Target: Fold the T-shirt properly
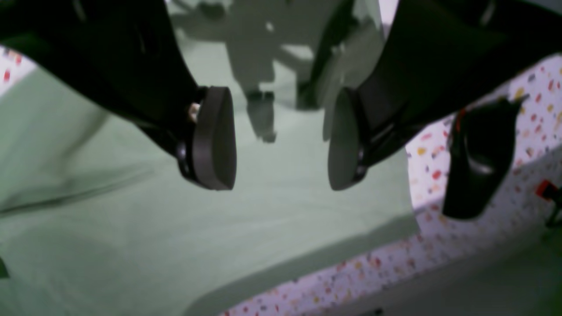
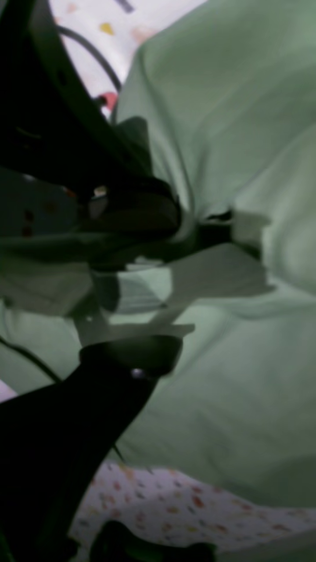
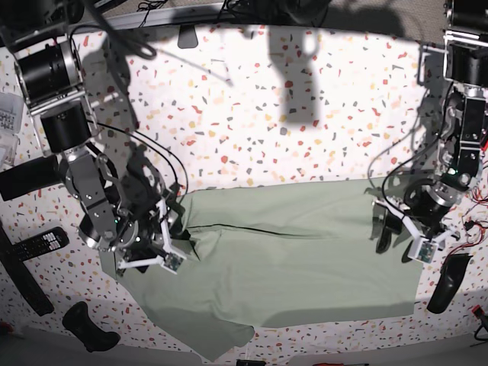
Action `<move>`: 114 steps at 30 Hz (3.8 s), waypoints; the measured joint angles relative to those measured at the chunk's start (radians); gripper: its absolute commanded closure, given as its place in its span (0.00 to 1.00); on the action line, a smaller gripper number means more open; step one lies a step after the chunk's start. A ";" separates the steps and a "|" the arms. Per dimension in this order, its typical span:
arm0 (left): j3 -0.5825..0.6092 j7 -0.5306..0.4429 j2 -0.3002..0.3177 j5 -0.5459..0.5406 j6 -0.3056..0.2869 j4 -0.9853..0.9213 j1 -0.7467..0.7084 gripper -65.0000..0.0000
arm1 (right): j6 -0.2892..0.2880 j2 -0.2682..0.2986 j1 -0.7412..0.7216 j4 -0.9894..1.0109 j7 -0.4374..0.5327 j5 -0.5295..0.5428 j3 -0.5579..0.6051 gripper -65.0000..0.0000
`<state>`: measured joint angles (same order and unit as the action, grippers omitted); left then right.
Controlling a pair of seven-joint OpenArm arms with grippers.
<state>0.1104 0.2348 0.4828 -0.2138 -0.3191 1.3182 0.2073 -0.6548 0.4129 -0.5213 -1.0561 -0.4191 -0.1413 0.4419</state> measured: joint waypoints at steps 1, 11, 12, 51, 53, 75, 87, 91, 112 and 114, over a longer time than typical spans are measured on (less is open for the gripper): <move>0.000 0.040 0.000 -0.013 0.000 0.000 -0.002 0.52 | -0.001 0.001 -0.007 0.000 -0.005 0.021 0.000 0.46; 0.000 0.159 0.000 -0.075 0.001 0.000 -0.002 0.52 | -0.043 0.005 -0.045 0.000 -0.037 0.140 0.000 0.46; 0.000 0.159 0.000 -0.075 0.001 0.000 -0.002 0.52 | -0.043 0.004 -0.044 0.000 -0.038 0.105 0.000 0.46; 0.000 0.183 0.000 -0.076 0.001 0.000 -0.063 0.52 | 0.182 -0.216 -0.376 0.479 0.061 -0.131 0.304 0.46; 0.000 0.184 0.001 -0.075 0.002 0.000 -0.074 0.52 | -0.007 -0.224 -0.368 0.459 0.048 -0.061 0.307 0.46; 0.000 0.185 0.000 -0.041 0.001 0.000 -0.080 0.52 | -0.045 -0.037 -0.295 0.113 -0.436 0.460 0.387 0.46; 0.000 0.184 0.000 -0.041 0.001 0.000 -0.080 0.52 | -0.045 -0.039 -0.282 0.111 -0.393 0.325 0.630 0.62; 0.000 0.185 0.000 -0.041 0.001 0.000 -0.080 0.52 | -0.045 -0.039 -0.282 0.112 -0.363 0.299 0.629 0.73; 0.000 0.185 0.000 -0.041 0.001 0.000 -0.080 0.52 | -0.046 -0.041 -0.282 0.112 -0.053 0.022 0.629 0.54; 0.000 0.184 0.000 -0.042 0.001 0.000 -0.080 0.52 | -0.046 -0.039 -0.280 0.112 -0.057 -0.016 0.629 0.54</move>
<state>0.1104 0.4191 0.4824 -0.2558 -0.3183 1.3182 0.1276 -0.7010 0.3740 -0.8017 -0.9443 -0.4763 -0.1577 1.0710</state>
